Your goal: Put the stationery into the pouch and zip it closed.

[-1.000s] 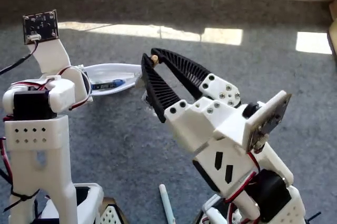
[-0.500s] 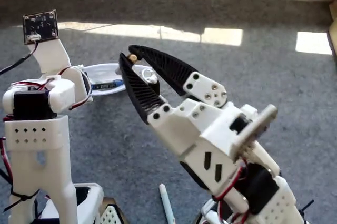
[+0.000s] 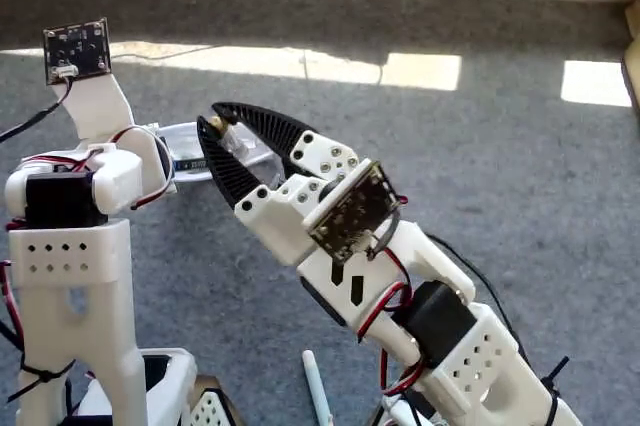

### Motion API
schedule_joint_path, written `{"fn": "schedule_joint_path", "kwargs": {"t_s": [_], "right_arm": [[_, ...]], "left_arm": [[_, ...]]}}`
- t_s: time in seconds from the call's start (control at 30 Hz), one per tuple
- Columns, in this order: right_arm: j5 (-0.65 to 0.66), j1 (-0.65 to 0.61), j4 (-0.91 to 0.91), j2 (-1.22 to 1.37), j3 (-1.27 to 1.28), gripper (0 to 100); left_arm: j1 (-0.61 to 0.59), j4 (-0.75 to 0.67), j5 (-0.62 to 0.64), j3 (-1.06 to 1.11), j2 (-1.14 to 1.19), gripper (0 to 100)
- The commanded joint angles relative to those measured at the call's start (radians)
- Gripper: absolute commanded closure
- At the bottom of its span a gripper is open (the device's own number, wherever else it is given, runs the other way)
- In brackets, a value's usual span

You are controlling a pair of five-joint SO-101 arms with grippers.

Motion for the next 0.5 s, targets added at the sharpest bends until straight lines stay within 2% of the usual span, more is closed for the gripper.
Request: {"fn": "schedule_joint_path", "kwargs": {"t_s": [0.0, 0.13, 0.2, 0.37, 0.47], "right_arm": [[0.064, -0.005, -0.027, 0.007, 0.027, 99.5], [0.072, -0.005, -0.019, 0.007, 0.059, 99.1], [0.069, -0.005, 0.065, 0.008, 0.056, 97.8], [0.052, 0.033, 0.266, 0.007, 0.005, 83.7], [-0.029, 0.068, 0.349, 0.008, -0.038, 83.3]], "left_arm": [[0.024, -0.017, -0.009, -0.053, -0.008, 99], [0.022, -0.017, -0.009, -0.053, -0.008, 99], [0.021, -0.015, -0.009, -0.053, -0.008, 99], [0.022, -0.015, -0.009, -0.051, -0.008, 99], [0.021, -0.015, -0.009, -0.051, -0.008, 99]]}}
